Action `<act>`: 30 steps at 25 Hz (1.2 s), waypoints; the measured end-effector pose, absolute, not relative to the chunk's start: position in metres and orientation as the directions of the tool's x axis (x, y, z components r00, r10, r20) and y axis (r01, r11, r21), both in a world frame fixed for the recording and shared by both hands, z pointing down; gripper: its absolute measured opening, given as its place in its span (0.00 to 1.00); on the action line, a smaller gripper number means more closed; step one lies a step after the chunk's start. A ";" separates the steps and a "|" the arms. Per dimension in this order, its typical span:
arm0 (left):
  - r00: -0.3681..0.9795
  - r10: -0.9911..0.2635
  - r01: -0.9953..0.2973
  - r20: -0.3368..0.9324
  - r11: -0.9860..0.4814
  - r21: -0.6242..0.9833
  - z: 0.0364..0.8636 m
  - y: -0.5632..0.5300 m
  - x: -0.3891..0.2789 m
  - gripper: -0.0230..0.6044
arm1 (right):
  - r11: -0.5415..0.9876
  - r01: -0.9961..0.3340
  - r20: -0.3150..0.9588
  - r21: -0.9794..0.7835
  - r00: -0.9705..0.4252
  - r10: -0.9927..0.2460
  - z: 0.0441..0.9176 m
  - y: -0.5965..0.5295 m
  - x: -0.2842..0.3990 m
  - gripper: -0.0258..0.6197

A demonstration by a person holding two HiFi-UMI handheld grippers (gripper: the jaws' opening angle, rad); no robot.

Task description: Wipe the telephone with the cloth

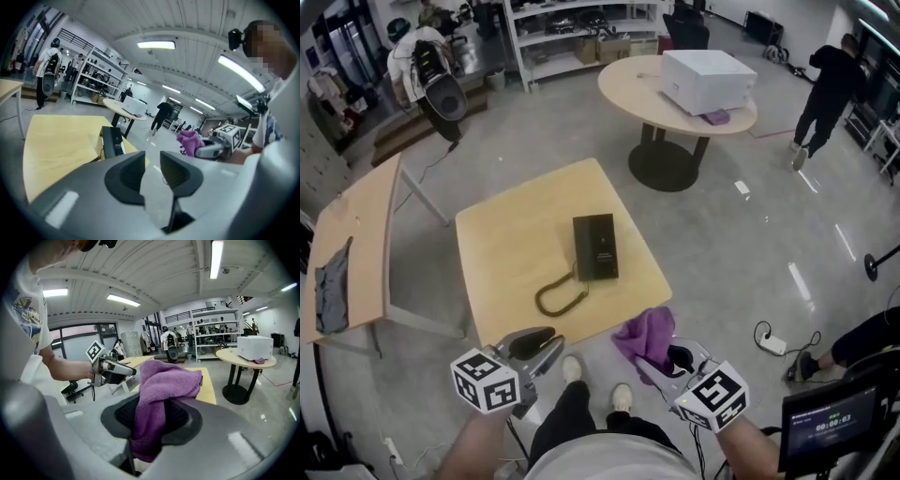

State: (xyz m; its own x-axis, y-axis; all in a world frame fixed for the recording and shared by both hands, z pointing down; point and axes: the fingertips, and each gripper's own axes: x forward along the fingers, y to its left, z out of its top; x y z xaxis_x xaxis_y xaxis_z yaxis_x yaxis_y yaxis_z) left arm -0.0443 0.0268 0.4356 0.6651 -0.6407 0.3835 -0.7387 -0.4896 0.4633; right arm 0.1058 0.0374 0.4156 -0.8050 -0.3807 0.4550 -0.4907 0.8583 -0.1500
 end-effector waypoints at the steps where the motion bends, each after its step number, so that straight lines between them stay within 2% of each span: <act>1: 0.668 -0.634 -0.737 0.390 -0.490 0.465 0.440 0.014 -0.048 0.22 | 0.855 -0.496 0.458 -0.150 -0.802 -0.385 0.417 0.030 0.103 0.22; 16: 0.806 -0.408 -0.591 0.429 -0.515 0.621 0.548 -0.139 -0.075 0.30 | 0.710 -0.695 0.530 -0.115 -0.647 -0.548 0.422 -0.045 0.059 0.22; 25: 0.821 -0.363 -0.567 0.440 -0.430 0.703 0.612 -0.198 -0.054 0.36 | 0.687 -0.719 0.618 -0.101 -0.587 -0.523 0.426 -0.053 0.062 0.22; 30: 0.843 -0.381 -0.513 0.380 -0.355 0.782 0.624 -0.212 -0.047 0.36 | 0.681 -0.724 0.653 -0.108 -0.568 -0.501 0.430 -0.056 0.073 0.22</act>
State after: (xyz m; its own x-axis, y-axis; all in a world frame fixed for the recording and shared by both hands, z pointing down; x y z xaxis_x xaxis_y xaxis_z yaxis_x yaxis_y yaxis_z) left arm -0.0471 -0.2119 0.6236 0.8428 -0.3812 0.3800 -0.5129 -0.3546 0.7818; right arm 0.0729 -0.0564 0.4304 -0.5682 -0.5007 0.6530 -0.7244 0.6809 -0.1082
